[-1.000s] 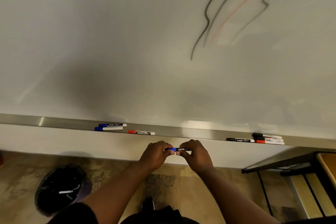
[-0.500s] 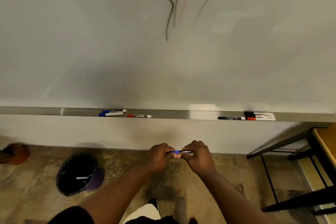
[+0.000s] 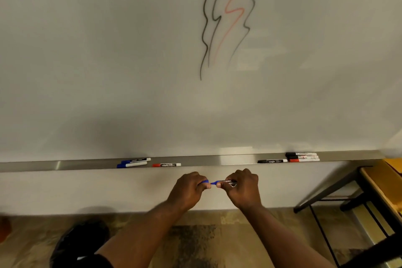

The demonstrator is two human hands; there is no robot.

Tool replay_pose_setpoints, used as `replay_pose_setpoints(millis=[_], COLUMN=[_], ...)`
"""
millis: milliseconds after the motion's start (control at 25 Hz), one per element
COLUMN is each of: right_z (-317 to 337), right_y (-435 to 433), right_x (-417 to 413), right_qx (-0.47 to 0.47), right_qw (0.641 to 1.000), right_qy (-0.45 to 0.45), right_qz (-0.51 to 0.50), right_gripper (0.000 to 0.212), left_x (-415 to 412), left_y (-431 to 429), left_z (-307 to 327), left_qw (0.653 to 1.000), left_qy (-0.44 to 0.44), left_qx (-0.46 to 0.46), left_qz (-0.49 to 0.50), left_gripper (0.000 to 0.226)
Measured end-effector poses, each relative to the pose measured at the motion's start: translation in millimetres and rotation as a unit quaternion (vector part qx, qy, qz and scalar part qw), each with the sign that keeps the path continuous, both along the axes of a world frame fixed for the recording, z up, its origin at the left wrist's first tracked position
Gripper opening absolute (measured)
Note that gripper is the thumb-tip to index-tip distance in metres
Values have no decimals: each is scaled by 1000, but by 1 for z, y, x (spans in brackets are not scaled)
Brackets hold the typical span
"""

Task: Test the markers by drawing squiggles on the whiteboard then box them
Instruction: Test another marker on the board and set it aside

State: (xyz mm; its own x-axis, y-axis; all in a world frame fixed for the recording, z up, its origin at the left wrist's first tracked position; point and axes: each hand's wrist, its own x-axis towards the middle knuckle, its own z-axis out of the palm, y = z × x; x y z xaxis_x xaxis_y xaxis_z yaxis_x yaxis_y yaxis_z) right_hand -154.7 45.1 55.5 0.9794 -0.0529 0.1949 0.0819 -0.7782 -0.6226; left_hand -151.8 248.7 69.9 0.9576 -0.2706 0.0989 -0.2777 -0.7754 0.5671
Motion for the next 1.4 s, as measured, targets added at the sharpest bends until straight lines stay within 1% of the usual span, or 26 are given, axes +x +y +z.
replay_pose_setpoints(millis=[80,160,240,320,400,440,520,600,640,680,800,880,960,1000,1200,1320,1400], right_z=[2,11,32,69,115,138,185,233,259,285,357,392,417,427,454,458,453], right_y=[-3,-3,-2,0,2,3,4,3,2,-1,-10,-17,-23,-26,-31,-30,-32], right_x=[3,10,25,47,70,81,101,118,125,131,141,144,148,152,171,176,177], right_qx=[55,95,108,112,119,122,123,128,134,147,197,207,193,185,175,164,129], right_qw=[998,995,992,987,981,977,967,953,944,933,880,847,829,825,820,823,824], right_qy=[-12,-35,-68,-115,-154,-176,-224,-275,-301,-328,-427,-483,-516,-524,-533,-533,-541], right_qz=[3,8,4,-1,-1,-2,-9,-17,-26,-36,-65,-83,-98,-103,-113,-111,-104], right_gripper=[30,22,16,17,21,23,23,23,23,22,20,20,22,22,21,20,19], left_x=[6,22,50,90,130,148,177,197,204,210,225,234,243,246,254,254,254], left_y=[12,31,49,65,77,83,88,90,89,87,81,77,74,73,75,74,73], left_z=[8,27,61,113,176,210,275,338,369,398,461,473,471,470,468,468,468], left_qw=[1000,998,990,970,939,919,864,812,798,792,797,790,768,760,748,752,752], left_qy=[-20,-61,-132,-238,-342,-395,-503,-582,-600,-607,-599,-605,-632,-642,-658,-655,-654], left_qx=[-8,-28,-34,-25,-18,-17,8,43,52,59,72,82,88,82,69,66,66], left_qz=[6,9,24,35,19,1,-20,-15,-12,-6,34,54,57,55,52,45,46], left_gripper=[24,26,25,29,36,36,28,28,29,30,33,35,36,36,36,37,38])
